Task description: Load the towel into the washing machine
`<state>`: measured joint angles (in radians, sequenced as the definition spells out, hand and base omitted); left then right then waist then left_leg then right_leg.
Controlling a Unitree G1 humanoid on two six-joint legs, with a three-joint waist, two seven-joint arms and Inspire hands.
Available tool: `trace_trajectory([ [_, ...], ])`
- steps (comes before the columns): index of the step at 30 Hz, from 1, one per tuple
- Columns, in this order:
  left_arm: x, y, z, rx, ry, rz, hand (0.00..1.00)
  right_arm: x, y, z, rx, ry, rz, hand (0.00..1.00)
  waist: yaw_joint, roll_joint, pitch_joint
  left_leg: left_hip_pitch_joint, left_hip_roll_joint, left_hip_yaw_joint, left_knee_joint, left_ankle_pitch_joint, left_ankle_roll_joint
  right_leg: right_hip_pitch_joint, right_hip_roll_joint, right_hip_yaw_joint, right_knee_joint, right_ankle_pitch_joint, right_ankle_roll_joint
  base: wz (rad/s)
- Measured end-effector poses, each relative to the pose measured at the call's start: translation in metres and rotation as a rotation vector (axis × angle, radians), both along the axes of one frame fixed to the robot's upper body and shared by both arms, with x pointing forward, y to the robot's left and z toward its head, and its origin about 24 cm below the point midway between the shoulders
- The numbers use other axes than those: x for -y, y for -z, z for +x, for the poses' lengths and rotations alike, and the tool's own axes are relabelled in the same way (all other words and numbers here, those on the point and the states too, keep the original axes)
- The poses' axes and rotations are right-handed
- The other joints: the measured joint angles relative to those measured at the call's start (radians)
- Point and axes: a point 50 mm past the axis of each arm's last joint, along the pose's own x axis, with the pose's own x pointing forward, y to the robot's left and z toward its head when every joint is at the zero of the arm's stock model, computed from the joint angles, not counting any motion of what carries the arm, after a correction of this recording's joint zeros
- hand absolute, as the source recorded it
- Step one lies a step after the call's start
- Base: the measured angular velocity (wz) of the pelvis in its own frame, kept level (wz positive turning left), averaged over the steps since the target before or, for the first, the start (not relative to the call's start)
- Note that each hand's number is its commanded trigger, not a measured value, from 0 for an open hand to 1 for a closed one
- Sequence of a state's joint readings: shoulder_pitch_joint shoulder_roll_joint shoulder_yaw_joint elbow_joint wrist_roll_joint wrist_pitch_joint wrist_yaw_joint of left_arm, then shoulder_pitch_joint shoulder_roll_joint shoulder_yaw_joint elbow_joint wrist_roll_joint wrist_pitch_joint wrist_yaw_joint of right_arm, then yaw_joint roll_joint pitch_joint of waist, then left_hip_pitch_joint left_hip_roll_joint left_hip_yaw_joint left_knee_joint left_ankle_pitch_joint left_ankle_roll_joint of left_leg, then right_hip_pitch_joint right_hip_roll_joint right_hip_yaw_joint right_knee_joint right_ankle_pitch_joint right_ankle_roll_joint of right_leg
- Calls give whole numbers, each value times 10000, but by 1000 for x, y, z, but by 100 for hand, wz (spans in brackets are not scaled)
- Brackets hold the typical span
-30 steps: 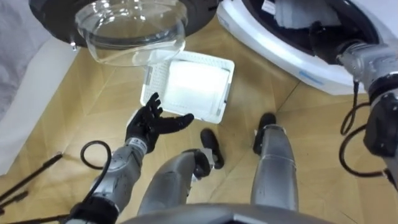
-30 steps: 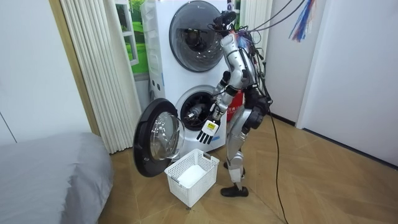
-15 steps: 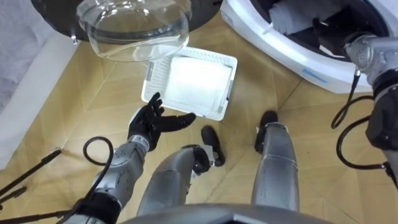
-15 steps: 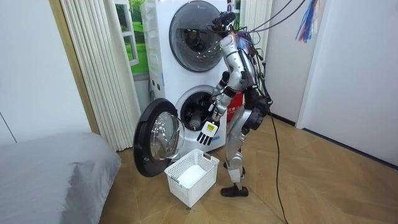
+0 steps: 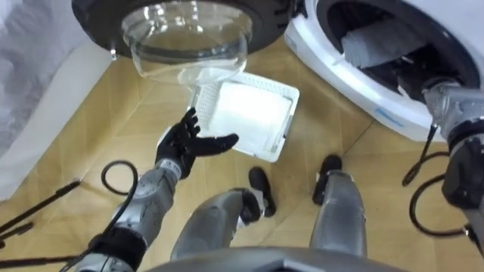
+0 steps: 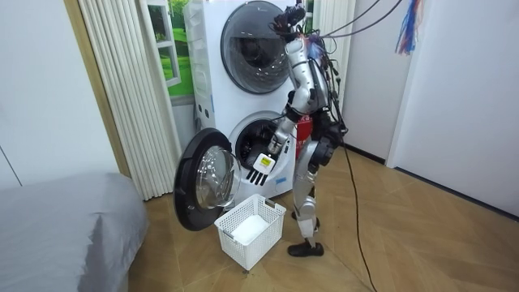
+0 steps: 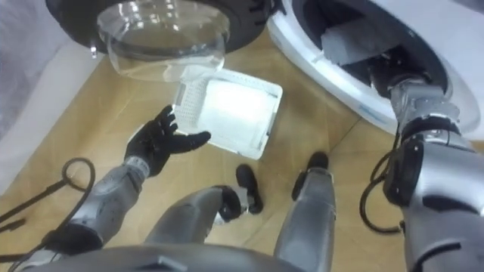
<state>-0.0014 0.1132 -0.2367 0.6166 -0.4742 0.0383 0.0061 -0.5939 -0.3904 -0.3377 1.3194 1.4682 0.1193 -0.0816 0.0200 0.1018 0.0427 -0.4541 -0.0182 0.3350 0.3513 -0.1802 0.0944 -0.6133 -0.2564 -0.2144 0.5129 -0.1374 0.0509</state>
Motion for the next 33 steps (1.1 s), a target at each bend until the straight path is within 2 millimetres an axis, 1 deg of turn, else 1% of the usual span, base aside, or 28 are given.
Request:
trace_trajectory([
  [1, -2, 3, -1, -131, 78, 205, 0, 2, 9, -10, -255, -94, -177, 0, -12, -9, 5, 234, 27, -55, -95, -1, -3, 343, 51, -108, -225, 31, 51, 0],
  [2, -5, 6, -4, -287, 118, 431, 0, 2, 16, -18, -589, -215, -338, 0, -6, -62, 16, 491, 41, -88, -219, -2, -4, 651, 132, -111, -446, 56, 97, 0],
  [3, -8, 8, -5, -377, 133, 565, 0, 1, 20, -22, -782, -377, -480, 0, -4, -97, 24, 615, 48, -88, -283, -1, -5, 783, 164, -117, -548, 65, 112, -11],
  [5, -20, 15, -15, -801, 410, 1374, 0, -8, 43, -44, -1390, -1094, -1116, 0, -10, -231, 16, 1195, 139, -102, -585, 14, -41, 1518, 424, -126, -1201, 159, 179, -16],
  [6, -23, 17, -18, -902, 461, 1582, 0, -10, 50, -52, -1529, -1207, -1166, 0, -11, -281, 9, 1356, 173, -105, -669, 16, -55, 1720, 499, -140, -1388, 206, 181, -15],
  [7, -32, 21, -25, -1108, 404, 1855, 0, -11, 61, -68, -1917, -1532, -1447, 0, -92, -428, 9, 1692, 214, -163, -823, 22, -101, 2147, 590, -221, -1688, 245, 185, -7],
  [8, -36, 23, -29, -1225, 335, 1981, 0, -11, 66, -77, -2166, -1731, -1650, 0, -165, -503, -6, 1828, 223, -217, -882, 33, -124, 2322, 613, -289, -1774, 245, 186, 0],
  [9, -45, 27, -36, -1478, 146, 2260, 0, -11, 76, -95, -2733, -2255, -2085, 0, -217, -676, -61, 2087, 271, -241, -999, 22, -185, 2640, 697, -364, -1989, 246, 188, 0],
  [10, -51, 31, -44, -1740, 18, 2509, 0, -13, 86, -113, -3465, -3264, -2706, 0, -249, -828, -145, 2284, 370, -261, -1006, -51, -311, 2946, 850, -353, -2237, 267, 184, -8],
  [11, -55, 33, -49, -1882, 18, 2656, 0, -16, 91, -120, -3806, -3791, -3010, 0, -270, -910, -194, 2377, 404, -317, -1007, -72, -346, 3078, 902, -347, -2312, 274, 184, -11],
  [12, -62, 36, -59, -2218, -36, 2859, 0, -20, 98, -135, -4430, -4609, -3448, 0, -327, -1045, -254, 2619, 429, -378, -1063, -79, -358, 3355, 980, -339, -2466, 276, 184, -10],
  [13, -66, 41, -69, -2590, -114, 3086, 0, -21, 105, -151, -5002, -5140, -3694, 0, -354, -1092, -290, 2979, 445, -377, -1208, -117, -426, 3751, 1092, -353, -2709, 290, 192, -13],
  [14, -71, 45, -80, -2981, -222, 3296, 0, -21, 108, -163, -5449, -5536, -3927, 0, -400, -1089, -302, 3283, 501, -381, -1303, -185, -541, 4096, 1205, -347, -2925, 297, 181, -12],
  [15, -73, 46, -84, -3127, -275, 3396, 0, -20, 110, -167, -5620, -5725, -4061, 0, -422, -1088, -304, 3387, 585, -387, -1311, -208, -579, 4218, 1235, -351, -2973, 298, 179, -13],
  [17, -82, 49, -97, -3523, -632, 3611, 0, -19, 114, -185, -6335, -6665, -4680, 0, -421, -1085, -309, 3742, 625, -398, -1336, -287, -713, 4564, 1382, -308, -3099, 304, 168, -13],
  [19, -87, 51, -104, -3759, -717, 3916, 0, -18, 115, -193, -6781, -7491, -5182, 0, -419, -1072, -315, 3997, 658, -463, -1491, -285, -716, 4744, 1463, -292, -3128, 308, 161, -11],
  [21, -91, 51, -111, -3834, -1035, 4023, 0, -20, 117, -196, -7025, -8143, -5489, 0, -414, -1072, -318, 4227, 708, -470, -1607, -305, -756, 4881, 1544, -220, -3132, 310, 157, -10],
  [22, -92, 52, -116, -3938, -1136, 4089, 0, -23, 118, -199, -7147, -8569, -5686, 0, -427, -1075, -321, 4398, 750, -468, -1654, -338, -817, 5043, 1595, -224, -3148, 310, 156, -4],
  [24, -93, 53, -122, -4119, -1231, 4113, 0, -27, 122, -209, -7427, -9092, -5724, 0, -427, -1149, -329, 4646, 774, -471, -1732, -366, -868, 5304, 1659, -201, -3284, 316, 129, 0],
  [25, -94, 54, -127, -4294, -1255, 4127, 0, -30, 124, -212, -7539, -9406, -5764, 0, -397, -1154, -338, 4784, 808, -483, -1818, -412, -948, 5434, 1698, -252, -3332, 323, 110, 3],
  [26, -94, 55, -130, -4414, -1287, 4127, 0, -32, 125, -214, -7604, -9574, -5771, 0, -401, -1165, -354, 4841, 808, -492, -1875, -419, -959, 5471, 1707, -264, -3341, 326, 103, 5],
  [27, -96, 57, -135, -4633, -1379, 4127, 0, -36, 127, -217, -7683, -9870, -5762, 0, -419, -1221, -359, 4893, 803, -506, -1885, -420, -961, 5565, 1707, -291, -3406, 350, 67, 3],
  [29, -97, 59, -143, -5010, -1640, 4102, 0, -42, 130, -227, -7878, -10435, -5669, 0, -386, -1286, -362, 5047, 773, -503, -2022, -428, -967, 5706, 1725, -206, -3442, 360, 55, -3],
  [32, -96, 61, -156, -5406, -2093, 4020, 0, -46, 132, -235, -8022, -10943, -5713, 0, -365, -1290, -369, 5185, 779, -432, -2063, -442, -978, 5778, 1764, -83, -3441, 364, 49, -11],
  [33, -96, 62, -160, -5504, -2286, 3961, 0, -49, 134, -241, -8126, -11170, -5659, 0, -374, -1286, -372, 5209, 786, -432, -2070, -441, -980, 5794, 1778, -71, -3441, 367, 45, -6],
])
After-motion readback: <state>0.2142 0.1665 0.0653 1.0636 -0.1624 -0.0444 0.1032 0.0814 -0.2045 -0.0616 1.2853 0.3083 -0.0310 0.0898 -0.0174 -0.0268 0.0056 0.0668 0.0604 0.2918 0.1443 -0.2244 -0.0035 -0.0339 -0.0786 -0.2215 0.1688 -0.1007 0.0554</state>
